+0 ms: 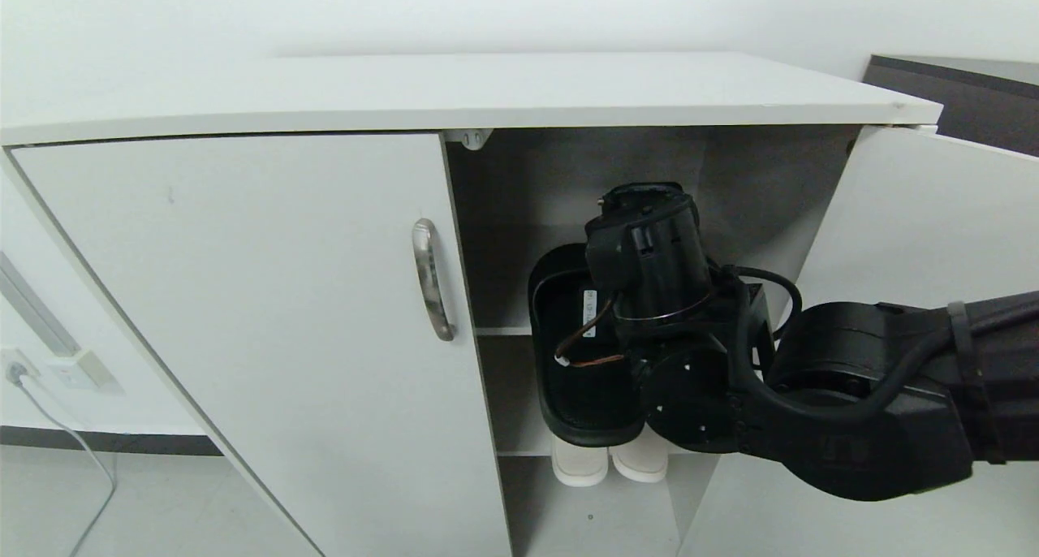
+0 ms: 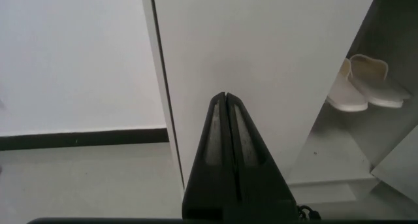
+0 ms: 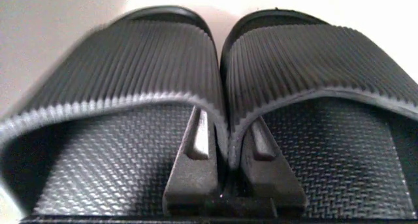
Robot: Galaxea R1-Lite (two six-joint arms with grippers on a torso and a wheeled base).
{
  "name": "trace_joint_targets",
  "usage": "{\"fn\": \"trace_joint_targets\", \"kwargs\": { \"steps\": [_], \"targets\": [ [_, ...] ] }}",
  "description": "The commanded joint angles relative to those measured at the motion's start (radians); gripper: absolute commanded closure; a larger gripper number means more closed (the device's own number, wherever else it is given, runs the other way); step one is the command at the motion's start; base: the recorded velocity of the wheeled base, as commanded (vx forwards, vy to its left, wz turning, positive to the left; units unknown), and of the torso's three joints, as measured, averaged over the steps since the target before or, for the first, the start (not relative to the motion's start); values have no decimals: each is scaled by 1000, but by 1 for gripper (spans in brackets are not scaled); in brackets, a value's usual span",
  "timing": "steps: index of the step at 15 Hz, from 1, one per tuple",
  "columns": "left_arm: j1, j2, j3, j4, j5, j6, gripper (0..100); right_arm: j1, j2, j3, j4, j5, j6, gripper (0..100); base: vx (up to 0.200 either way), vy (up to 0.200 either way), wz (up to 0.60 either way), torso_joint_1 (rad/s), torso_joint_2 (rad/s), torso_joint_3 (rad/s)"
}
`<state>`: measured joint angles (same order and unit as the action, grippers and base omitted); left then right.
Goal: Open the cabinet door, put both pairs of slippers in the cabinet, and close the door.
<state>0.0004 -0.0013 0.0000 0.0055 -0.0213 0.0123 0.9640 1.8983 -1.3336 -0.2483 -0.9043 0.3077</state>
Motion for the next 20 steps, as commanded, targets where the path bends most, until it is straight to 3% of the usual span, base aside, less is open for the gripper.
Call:
{"fn": "trace_joint_targets", "kwargs": {
  "steps": [1, 20],
  "targets": [
    [1, 1, 0, 1, 0, 0, 100, 1, 18, -6, -5, 18, -4, 100, 0, 0, 0, 0, 0, 0],
    [1, 1, 0, -1, 0, -2, 100, -156, 194, -283, 17, 93, -88, 100, 0, 0, 0, 0, 0, 0]
  ]
}}
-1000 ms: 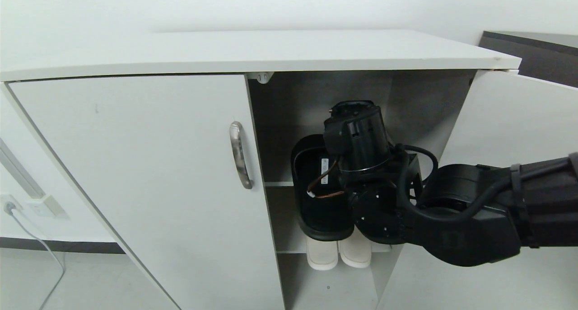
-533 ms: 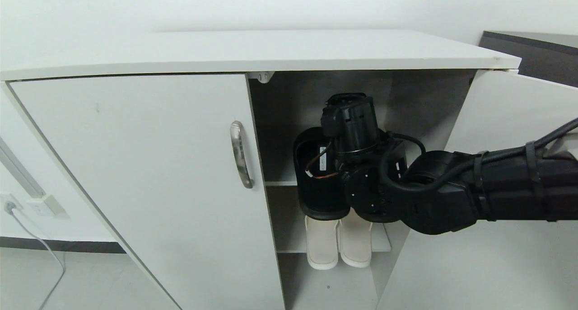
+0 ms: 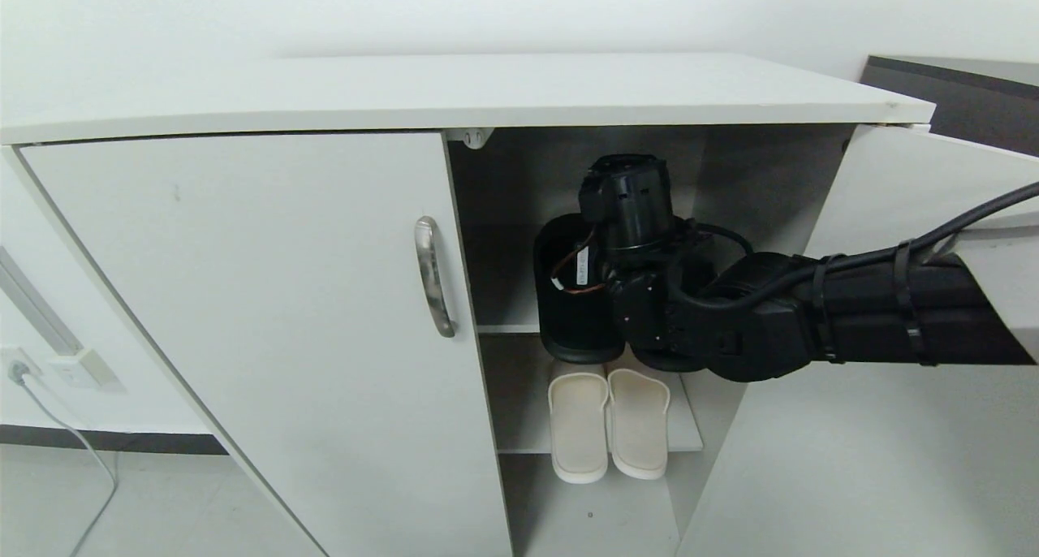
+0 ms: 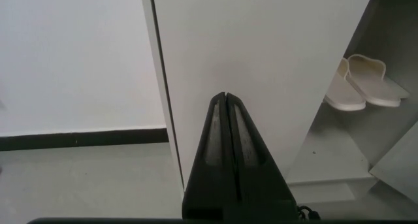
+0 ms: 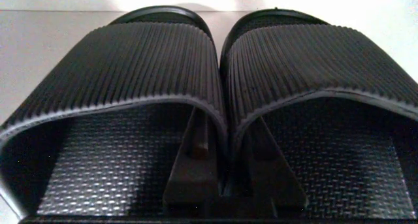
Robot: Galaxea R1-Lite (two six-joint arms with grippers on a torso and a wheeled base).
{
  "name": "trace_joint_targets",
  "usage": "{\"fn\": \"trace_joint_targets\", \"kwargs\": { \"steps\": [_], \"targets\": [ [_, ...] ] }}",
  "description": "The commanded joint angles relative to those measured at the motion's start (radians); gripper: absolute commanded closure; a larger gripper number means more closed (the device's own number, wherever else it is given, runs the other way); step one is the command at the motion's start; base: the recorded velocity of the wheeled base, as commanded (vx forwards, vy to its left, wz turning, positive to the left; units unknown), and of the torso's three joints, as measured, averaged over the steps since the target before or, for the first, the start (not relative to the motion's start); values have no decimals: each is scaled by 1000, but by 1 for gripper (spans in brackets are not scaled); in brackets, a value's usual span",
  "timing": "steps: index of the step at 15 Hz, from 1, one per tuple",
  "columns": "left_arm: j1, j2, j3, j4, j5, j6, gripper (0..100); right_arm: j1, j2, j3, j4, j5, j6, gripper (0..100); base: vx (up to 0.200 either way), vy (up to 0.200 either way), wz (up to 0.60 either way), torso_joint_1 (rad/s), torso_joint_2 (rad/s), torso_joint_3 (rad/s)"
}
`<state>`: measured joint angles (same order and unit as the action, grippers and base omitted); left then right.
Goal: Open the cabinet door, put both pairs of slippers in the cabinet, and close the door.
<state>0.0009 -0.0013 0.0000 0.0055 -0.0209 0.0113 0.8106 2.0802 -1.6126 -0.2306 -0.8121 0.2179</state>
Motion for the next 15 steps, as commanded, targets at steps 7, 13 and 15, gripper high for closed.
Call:
{"fn": "trace_joint_targets", "kwargs": {
  "steps": [7, 13, 15],
  "targets": [
    [1, 1, 0, 1, -1, -1, 100, -4, 26, 0, -3, 1, 5, 100, 0, 0, 0, 0, 0, 0],
    [1, 1, 0, 1, 1, -1, 100, 2, -2, 51, -1, 1, 11, 0, 0, 0, 0, 0, 0, 0],
    [1, 1, 0, -1, 1, -1, 100, 30, -54, 108, -4, -4, 14, 0, 0, 0, 0, 0, 0, 0]
  ]
}}
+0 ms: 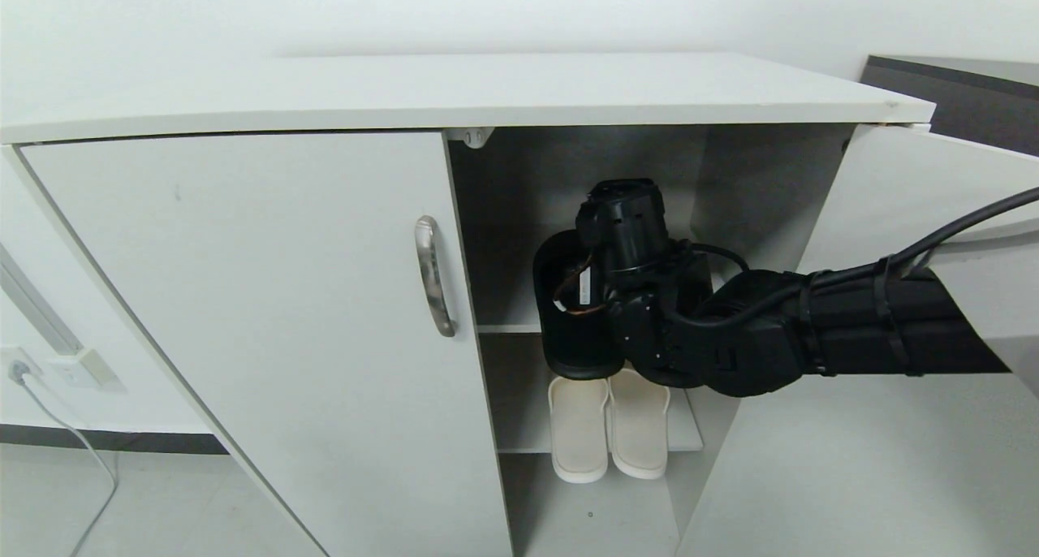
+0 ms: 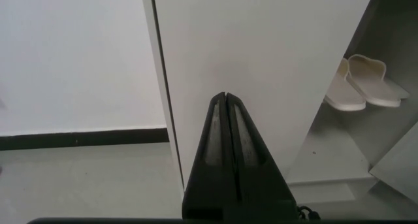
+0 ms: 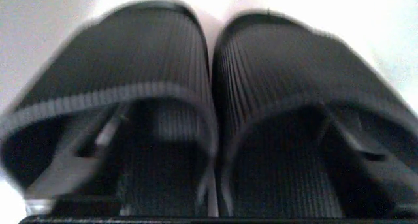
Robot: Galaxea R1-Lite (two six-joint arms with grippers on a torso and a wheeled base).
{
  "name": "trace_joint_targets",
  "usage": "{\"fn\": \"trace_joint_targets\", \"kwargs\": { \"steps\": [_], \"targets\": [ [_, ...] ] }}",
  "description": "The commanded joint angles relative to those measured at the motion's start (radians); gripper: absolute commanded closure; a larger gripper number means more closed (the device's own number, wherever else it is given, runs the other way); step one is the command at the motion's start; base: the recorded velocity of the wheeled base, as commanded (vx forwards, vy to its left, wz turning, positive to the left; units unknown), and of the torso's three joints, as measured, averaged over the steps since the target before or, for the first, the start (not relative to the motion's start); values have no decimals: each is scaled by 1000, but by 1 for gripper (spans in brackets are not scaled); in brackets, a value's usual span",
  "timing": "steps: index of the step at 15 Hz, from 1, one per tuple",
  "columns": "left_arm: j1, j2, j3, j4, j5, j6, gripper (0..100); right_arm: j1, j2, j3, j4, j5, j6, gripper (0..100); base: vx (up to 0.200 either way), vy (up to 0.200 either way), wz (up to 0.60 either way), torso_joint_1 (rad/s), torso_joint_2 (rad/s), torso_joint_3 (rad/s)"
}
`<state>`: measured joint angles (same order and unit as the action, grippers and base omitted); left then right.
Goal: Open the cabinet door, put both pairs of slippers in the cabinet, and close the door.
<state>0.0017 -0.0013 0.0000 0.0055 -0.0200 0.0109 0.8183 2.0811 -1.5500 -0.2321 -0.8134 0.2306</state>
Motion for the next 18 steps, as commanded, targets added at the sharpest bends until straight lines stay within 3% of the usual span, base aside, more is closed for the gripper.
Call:
{"fn": "trace_joint_targets", "kwargs": {
  "steps": [1, 5, 9, 10, 18],
  "targets": [
    [0, 1, 0, -1, 0, 0, 100, 36, -88, 73, -4, -7, 4, 0, 0, 0, 0, 0, 0, 0],
    [0, 1, 0, 1, 0, 0, 100, 119, -248, 249, -6, -10, 13, 0, 0, 0, 0, 0, 0, 0],
    [0, 1, 0, -1, 0, 0, 100, 174, -414, 492, -131, -10, -7, 0, 0, 0, 0, 0, 0, 0],
    [0, 1, 0, 1, 0, -2, 100, 174, -421, 498, -133, -12, -13, 100, 0, 0, 0, 0, 0, 0],
    [0, 1, 0, -1, 0, -2, 100, 183, -411, 505, -134, -10, -13, 100, 0, 0, 0, 0, 0, 0]
  ]
}}
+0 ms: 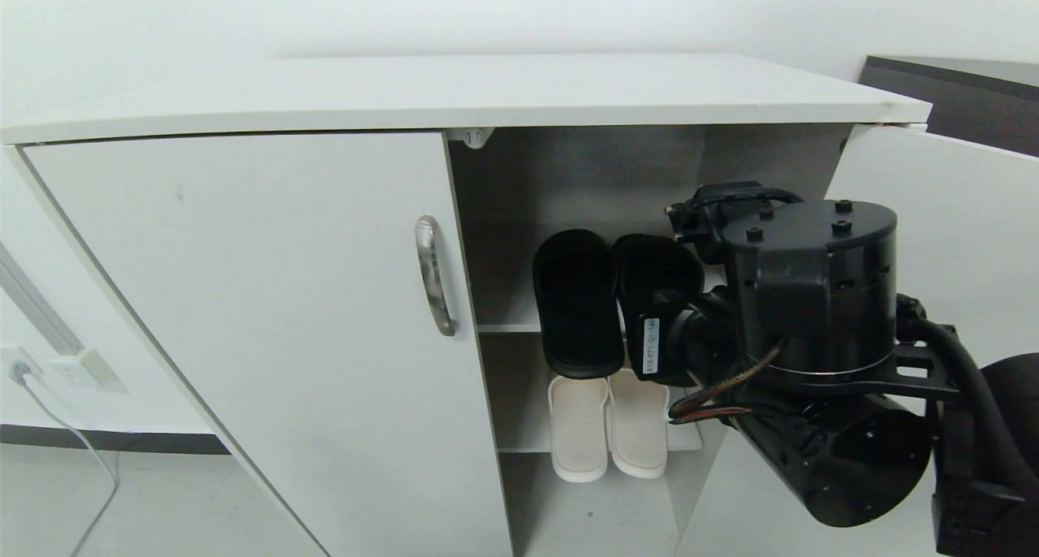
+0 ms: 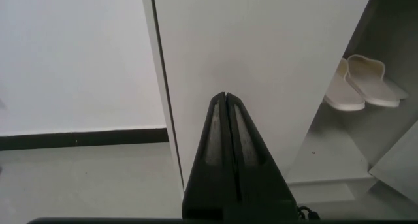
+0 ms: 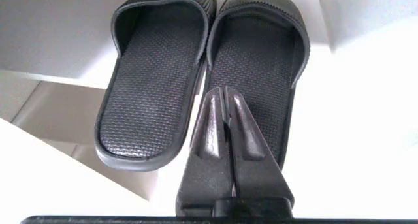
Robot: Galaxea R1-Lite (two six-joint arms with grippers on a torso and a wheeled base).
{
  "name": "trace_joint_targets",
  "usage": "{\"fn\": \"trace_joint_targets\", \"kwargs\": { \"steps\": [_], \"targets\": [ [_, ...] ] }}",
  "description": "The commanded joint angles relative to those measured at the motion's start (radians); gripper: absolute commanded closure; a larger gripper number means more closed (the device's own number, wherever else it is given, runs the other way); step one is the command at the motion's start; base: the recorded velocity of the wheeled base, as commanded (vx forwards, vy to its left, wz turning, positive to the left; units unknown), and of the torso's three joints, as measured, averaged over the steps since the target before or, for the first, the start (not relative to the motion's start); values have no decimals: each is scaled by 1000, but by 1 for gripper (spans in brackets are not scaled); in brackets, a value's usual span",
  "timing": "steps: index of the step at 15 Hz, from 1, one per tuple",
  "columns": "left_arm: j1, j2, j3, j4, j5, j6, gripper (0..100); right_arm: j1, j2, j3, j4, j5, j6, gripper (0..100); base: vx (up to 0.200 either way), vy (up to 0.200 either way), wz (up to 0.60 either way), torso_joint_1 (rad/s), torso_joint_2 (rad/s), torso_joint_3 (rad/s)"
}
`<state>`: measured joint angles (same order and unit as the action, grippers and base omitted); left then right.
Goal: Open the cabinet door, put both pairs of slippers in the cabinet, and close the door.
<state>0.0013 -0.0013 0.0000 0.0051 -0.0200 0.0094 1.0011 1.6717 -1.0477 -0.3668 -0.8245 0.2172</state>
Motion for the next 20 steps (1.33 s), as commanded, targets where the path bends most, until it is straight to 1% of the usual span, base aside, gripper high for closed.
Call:
{"fn": "trace_joint_targets", "kwargs": {
  "steps": [1, 3, 20],
  "targets": [
    [0, 1, 0, 1, 0, 0, 100, 1, -1, 14, 0, 1, 1, 100, 0, 0, 0, 0, 0, 0],
    [0, 1, 0, 1, 0, 0, 100, 1, 3, 23, 0, -1, 1, 100, 0, 0, 0, 0, 0, 0],
    [0, 1, 0, 1, -1, 0, 100, -4, 6, 52, -1, -1, 2, 100, -200, 0, 0, 1, 2, 2]
  ]
}}
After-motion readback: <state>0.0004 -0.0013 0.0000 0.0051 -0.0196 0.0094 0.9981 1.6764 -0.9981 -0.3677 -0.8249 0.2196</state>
